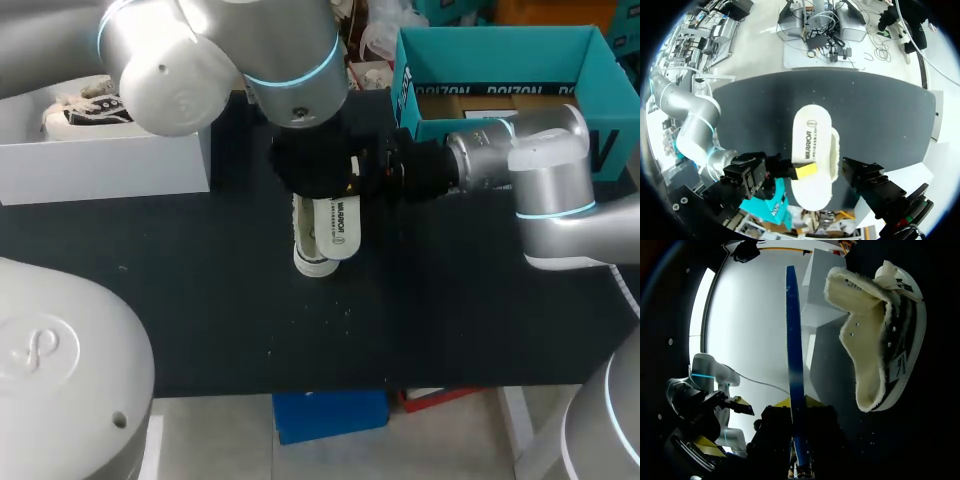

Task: Take the shoe out of the shoebox, open the shoe tongue, remove and reinsert the insole, then place the shoe into the shoebox

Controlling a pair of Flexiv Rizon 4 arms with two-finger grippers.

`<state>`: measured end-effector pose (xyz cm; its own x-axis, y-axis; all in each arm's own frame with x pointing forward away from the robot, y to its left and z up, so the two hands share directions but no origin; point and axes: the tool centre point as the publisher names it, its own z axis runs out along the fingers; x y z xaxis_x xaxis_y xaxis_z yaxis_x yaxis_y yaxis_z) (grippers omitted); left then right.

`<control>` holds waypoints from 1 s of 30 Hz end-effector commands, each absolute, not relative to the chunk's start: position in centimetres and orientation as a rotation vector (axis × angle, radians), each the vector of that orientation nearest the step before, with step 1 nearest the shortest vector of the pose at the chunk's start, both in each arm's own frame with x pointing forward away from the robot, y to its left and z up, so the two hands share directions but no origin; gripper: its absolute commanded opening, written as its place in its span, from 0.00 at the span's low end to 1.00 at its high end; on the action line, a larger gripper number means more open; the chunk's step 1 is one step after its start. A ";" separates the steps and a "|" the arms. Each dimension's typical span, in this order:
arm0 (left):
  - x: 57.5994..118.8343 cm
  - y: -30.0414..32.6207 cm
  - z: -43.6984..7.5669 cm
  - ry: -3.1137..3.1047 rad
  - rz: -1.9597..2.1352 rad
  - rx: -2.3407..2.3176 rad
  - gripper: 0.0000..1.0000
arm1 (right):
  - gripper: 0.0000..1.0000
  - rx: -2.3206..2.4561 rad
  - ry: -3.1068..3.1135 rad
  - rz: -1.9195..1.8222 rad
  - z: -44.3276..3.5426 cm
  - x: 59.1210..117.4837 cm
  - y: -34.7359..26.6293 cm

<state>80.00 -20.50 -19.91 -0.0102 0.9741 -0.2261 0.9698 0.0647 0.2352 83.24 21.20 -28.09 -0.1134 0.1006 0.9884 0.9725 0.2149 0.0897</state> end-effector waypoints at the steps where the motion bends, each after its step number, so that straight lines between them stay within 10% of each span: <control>1: 81.1 -20.1 -20.5 2.036 0.007 1.931 1.00 | 0.00 -1.081 -1.461 -1.064 -28.1 83.3 21.3; 30: 92.1 -17.8 -20.1 2.085 0.041 1.861 1.00 | 0.00 -1.081 -1.461 -1.064 -28.1 83.3 21.3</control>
